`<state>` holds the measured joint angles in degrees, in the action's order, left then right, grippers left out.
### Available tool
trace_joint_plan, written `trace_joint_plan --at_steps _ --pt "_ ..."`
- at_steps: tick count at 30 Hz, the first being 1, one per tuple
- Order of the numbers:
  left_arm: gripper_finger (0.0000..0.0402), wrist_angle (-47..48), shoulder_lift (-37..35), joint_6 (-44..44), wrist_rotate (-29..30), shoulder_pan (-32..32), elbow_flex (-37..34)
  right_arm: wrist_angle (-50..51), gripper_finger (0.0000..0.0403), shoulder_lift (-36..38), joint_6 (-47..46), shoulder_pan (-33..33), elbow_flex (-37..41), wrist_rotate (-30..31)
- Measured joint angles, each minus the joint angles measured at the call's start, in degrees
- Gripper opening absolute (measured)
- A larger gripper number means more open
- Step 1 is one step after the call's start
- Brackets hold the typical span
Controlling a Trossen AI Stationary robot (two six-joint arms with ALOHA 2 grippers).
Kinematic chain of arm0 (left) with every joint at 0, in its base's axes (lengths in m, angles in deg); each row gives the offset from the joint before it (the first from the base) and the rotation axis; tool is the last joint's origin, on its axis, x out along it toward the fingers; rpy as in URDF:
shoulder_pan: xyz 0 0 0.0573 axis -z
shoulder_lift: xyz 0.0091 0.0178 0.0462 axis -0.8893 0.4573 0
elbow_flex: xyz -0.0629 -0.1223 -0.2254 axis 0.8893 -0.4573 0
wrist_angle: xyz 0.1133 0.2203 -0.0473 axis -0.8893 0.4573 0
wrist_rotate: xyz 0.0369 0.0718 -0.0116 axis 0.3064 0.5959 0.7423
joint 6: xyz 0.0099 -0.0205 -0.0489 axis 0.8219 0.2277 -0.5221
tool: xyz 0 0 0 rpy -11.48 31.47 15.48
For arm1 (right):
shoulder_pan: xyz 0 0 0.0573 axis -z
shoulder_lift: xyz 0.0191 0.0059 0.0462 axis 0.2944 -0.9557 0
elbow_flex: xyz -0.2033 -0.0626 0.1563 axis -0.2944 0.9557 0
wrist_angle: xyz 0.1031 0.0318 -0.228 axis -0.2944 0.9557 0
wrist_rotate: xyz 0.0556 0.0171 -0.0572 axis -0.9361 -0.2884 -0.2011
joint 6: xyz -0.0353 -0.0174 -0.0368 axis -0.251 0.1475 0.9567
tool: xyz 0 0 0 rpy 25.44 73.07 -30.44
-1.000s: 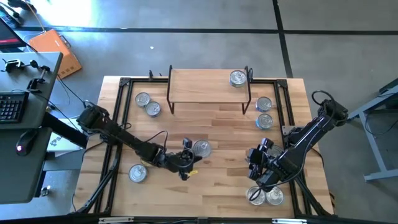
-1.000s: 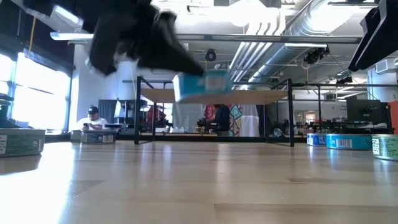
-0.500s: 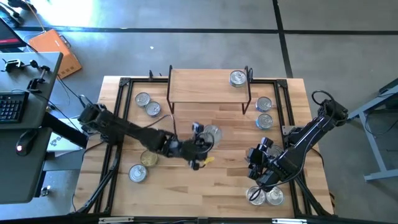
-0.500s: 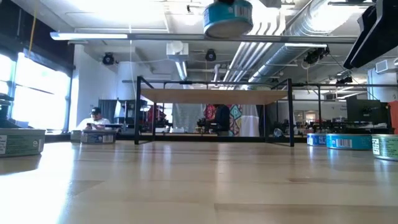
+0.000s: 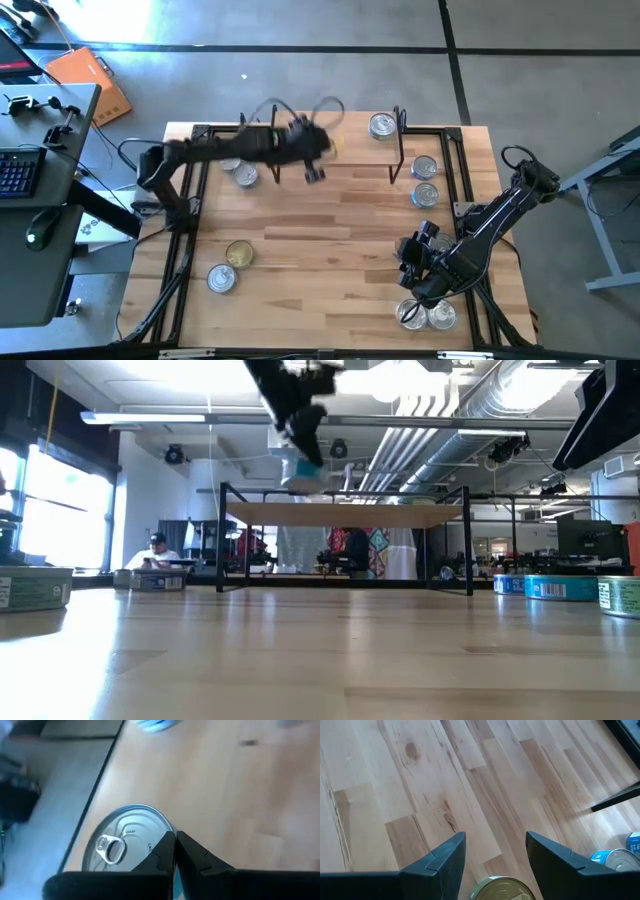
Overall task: Stack canned seafood by type on shelf
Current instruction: Put the yellow blue tuna can on the shelf
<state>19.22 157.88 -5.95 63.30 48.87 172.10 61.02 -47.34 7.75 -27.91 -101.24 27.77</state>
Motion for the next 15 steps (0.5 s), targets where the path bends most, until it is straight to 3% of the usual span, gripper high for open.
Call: trace_joint_plan --at_steps 6,15 --pt "0.0000 -0.3 0.1 0.0 -6.6 -11.2 0.0 0.0 0.0199 0.0 0.0 0.0 0.0 0.0" --pt "0.0000 1.5 0.3 -1.5 -10.3 -17.2 0.0 0.0 0.0199 0.0 0.0 0.0 0.0 0.0"
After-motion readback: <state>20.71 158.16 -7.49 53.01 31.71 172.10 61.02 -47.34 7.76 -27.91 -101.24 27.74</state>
